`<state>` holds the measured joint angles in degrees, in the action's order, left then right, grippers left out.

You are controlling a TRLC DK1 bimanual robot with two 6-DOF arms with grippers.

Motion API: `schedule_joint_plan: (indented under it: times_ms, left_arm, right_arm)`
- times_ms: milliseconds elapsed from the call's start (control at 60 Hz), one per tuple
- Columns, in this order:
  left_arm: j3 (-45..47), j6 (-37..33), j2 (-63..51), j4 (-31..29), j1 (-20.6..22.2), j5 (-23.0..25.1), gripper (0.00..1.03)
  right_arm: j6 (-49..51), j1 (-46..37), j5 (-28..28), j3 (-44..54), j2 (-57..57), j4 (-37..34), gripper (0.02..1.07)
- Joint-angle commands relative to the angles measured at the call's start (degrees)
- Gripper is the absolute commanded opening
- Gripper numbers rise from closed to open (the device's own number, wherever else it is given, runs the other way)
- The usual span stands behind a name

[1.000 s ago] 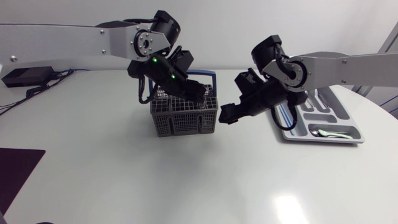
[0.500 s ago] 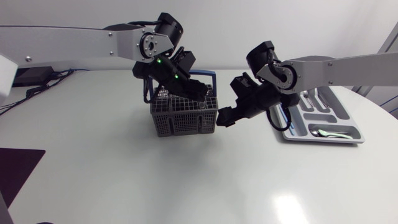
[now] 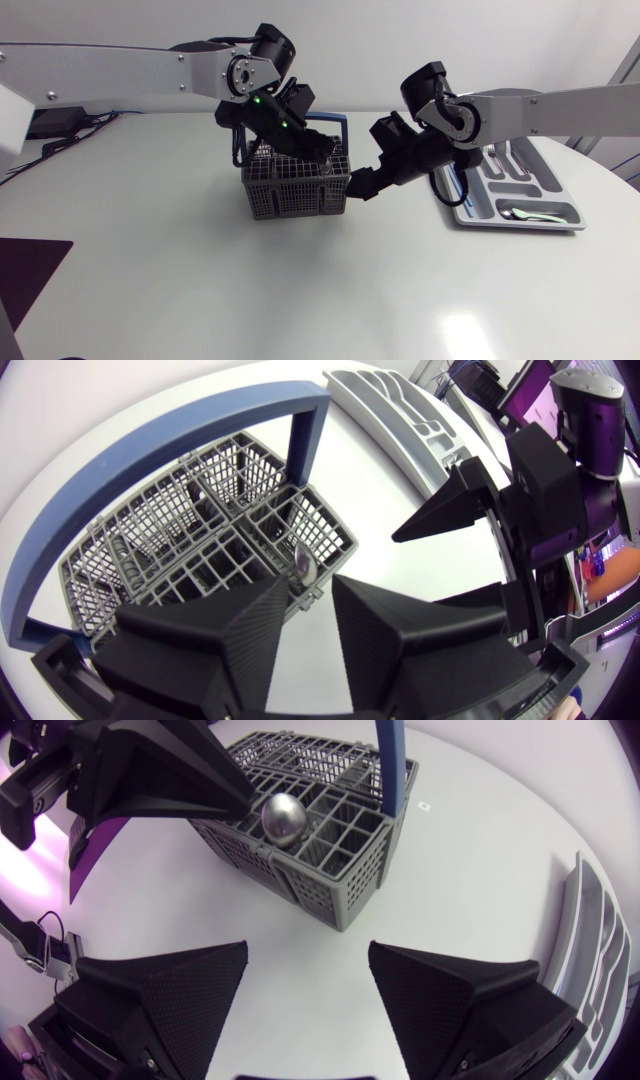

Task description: Unload the cutlery basket into the drawer organizer.

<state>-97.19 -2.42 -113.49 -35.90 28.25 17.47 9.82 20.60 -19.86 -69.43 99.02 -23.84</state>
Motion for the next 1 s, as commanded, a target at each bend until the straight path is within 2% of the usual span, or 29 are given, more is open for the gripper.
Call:
schedule_joint_plan:
  times_ms: [0, 983]
  left_arm:
    - [0.51, -0.49, -1.73, 0.66, -0.21, 0.02, 0.29]
    - [0.86, 1.71, -4.19, 4.00, 0.75, -0.16, 0.29]
  right_arm:
    - [3.01, -0.56, -0.71, 0.35, 0.91, 1.60, 0.89]
    - [4.68, -1.09, -1.76, 2.63, 1.08, 3.88, 0.90]
